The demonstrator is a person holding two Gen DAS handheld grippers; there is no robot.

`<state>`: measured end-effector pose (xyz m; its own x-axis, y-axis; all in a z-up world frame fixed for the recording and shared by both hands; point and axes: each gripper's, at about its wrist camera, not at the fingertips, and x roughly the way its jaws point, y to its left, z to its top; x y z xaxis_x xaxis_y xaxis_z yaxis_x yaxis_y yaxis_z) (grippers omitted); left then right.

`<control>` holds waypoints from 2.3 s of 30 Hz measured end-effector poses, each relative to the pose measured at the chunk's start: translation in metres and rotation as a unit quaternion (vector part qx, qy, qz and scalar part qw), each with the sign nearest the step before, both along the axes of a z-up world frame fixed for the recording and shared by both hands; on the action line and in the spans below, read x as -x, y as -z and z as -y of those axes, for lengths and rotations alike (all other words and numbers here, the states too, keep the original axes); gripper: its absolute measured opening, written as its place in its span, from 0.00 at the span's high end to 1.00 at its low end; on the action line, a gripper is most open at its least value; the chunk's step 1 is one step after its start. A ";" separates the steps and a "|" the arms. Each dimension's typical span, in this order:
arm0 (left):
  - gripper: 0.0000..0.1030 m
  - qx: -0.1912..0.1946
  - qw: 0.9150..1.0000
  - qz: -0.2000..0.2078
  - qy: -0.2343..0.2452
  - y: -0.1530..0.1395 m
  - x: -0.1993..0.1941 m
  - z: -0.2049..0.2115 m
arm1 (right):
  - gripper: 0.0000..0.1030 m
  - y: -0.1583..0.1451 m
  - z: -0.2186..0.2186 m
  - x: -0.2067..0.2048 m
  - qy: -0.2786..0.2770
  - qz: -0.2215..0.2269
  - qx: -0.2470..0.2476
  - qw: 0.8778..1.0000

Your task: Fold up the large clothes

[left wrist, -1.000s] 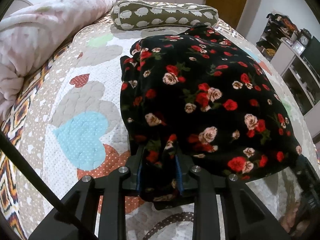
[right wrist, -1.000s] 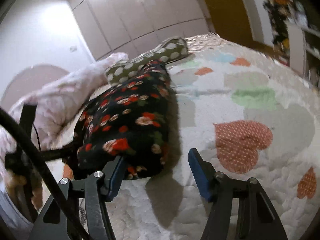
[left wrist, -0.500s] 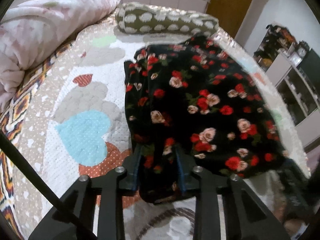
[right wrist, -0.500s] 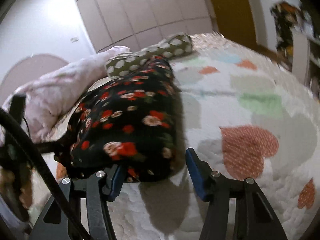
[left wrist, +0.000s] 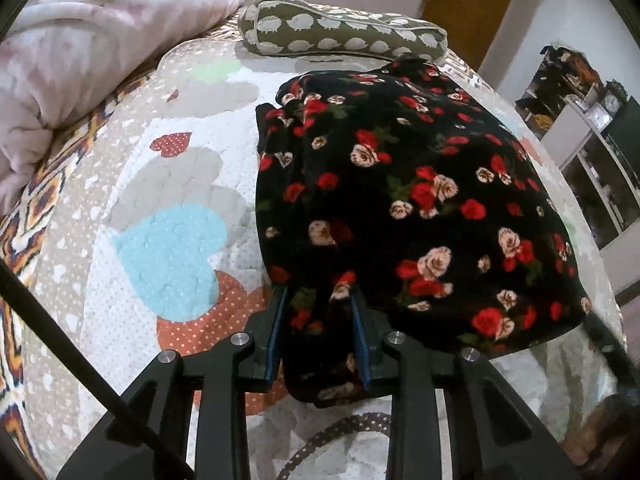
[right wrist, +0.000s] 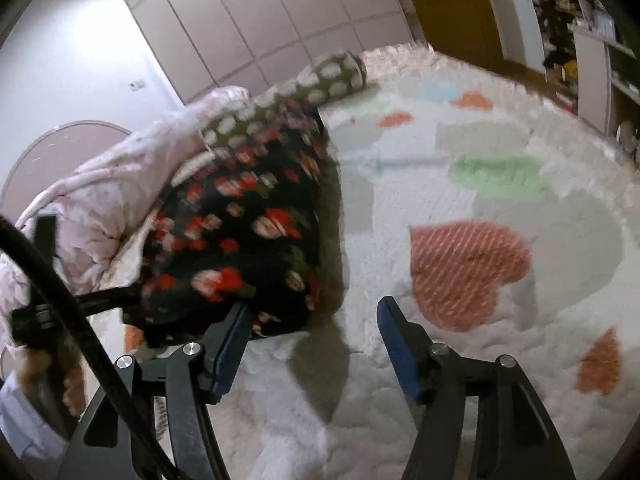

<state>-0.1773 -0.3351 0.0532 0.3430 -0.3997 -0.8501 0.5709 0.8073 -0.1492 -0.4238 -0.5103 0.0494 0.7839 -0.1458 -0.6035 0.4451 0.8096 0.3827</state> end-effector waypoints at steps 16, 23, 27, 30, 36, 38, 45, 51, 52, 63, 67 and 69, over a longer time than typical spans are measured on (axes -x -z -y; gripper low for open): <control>0.70 0.001 1.000 -0.002 0.007 -0.003 0.001 -0.006 | 0.77 0.014 0.004 -0.069 -0.061 -0.048 0.017 0.997; 0.72 0.033 0.999 0.025 0.019 -0.057 -0.001 -0.012 | 0.76 0.018 0.006 -0.068 -0.055 -0.043 0.007 0.997; 0.39 0.024 0.999 0.027 -0.002 -0.056 -0.036 0.015 | 0.75 0.018 0.006 -0.066 -0.054 -0.040 -0.002 0.998; 0.34 0.038 0.999 -0.027 -0.016 -0.034 -0.068 0.030 | 0.75 0.017 0.006 -0.067 -0.058 -0.042 -0.001 0.997; 0.89 0.044 0.999 -0.022 0.010 -0.033 -0.062 0.046 | 0.74 0.016 0.004 -0.063 -0.066 -0.031 0.009 0.997; 0.90 0.046 0.999 -0.017 0.005 -0.035 -0.060 0.037 | 0.69 0.004 0.003 -0.058 -0.081 -0.015 0.003 0.997; 0.90 0.043 0.999 -0.024 -0.013 -0.009 -0.058 0.022 | 0.61 -0.040 0.009 -0.078 -0.097 0.035 0.022 0.994; 0.88 0.053 0.998 -0.029 -0.009 -0.005 -0.060 0.017 | 0.68 -0.020 0.041 -0.143 -0.109 -0.007 -0.037 0.993; 0.86 0.053 0.998 -0.029 -0.008 -0.005 -0.061 0.017 | 0.68 -0.007 0.047 -0.151 -0.112 -0.027 -0.059 0.992; 0.28 0.089 0.996 0.003 0.001 -0.056 -0.102 0.025 | 0.67 0.011 0.041 -0.146 -0.095 -0.030 -0.036 0.994; 0.26 0.063 0.997 -0.039 0.001 -0.036 -0.142 0.055 | 0.67 0.012 0.036 -0.141 -0.091 -0.019 -0.021 0.995; 0.26 0.046 0.998 -0.052 0.005 -0.021 -0.159 0.072 | 0.67 0.013 0.036 -0.141 -0.091 -0.014 -0.018 0.996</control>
<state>-0.0179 -0.4069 0.0742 0.2502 -0.4810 -0.8402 0.5567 0.7815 -0.2817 -0.2832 -0.5459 0.0366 0.7785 0.0184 -0.6274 0.3039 0.8636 0.4023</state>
